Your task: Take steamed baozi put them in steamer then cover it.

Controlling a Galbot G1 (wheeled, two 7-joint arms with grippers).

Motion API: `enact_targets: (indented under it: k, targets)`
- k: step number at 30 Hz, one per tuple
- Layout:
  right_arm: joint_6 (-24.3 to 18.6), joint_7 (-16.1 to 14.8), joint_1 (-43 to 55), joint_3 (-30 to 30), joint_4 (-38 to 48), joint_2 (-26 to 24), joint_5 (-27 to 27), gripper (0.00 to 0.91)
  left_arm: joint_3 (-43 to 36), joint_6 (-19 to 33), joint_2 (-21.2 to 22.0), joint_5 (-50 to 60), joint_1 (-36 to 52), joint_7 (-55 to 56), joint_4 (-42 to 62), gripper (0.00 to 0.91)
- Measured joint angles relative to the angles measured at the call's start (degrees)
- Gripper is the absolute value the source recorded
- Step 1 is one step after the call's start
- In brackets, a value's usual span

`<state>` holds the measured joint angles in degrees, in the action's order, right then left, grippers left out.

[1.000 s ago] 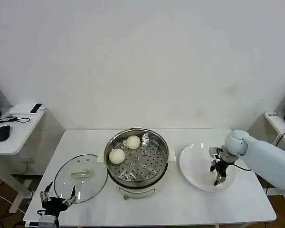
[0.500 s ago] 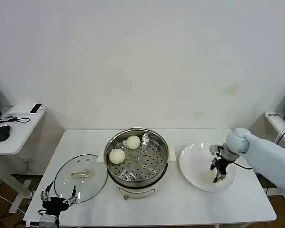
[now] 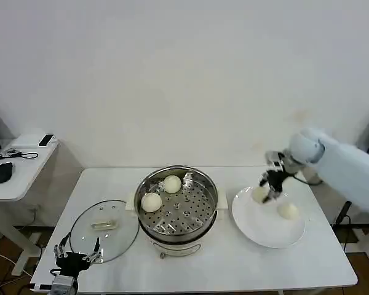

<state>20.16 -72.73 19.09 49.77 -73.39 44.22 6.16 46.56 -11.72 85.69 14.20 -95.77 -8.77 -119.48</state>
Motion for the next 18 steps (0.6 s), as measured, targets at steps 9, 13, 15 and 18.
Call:
enact_targets:
  k: [9,13,15,18]
  targets:
    - [-1.36,-1.54,6.14,-0.08,2.02,10.28,3.13,0.635,0.54,-0.07,0.68,-0.09,-0.91,0.52,-1.49,0.907]
    - [-2.68,-2.18,6.93,-0.52,2.8,14.75,4.22,0.635,0.83,-0.09,0.95,-0.08,-1.27,0.83,-2.04,0.907]
    - [-4.35,-2.57,6.99,-0.57,3.37,16.97,4.77,0.635,0.96,-0.09,0.97,-0.07,-1.52,0.95,-2.32,0.907]
    - [-7.55,-3.19,6.86,-0.44,3.86,19.91,5.02,0.635,1.28,-0.09,1.02,-0.05,-1.85,1.04,-2.65,0.907]
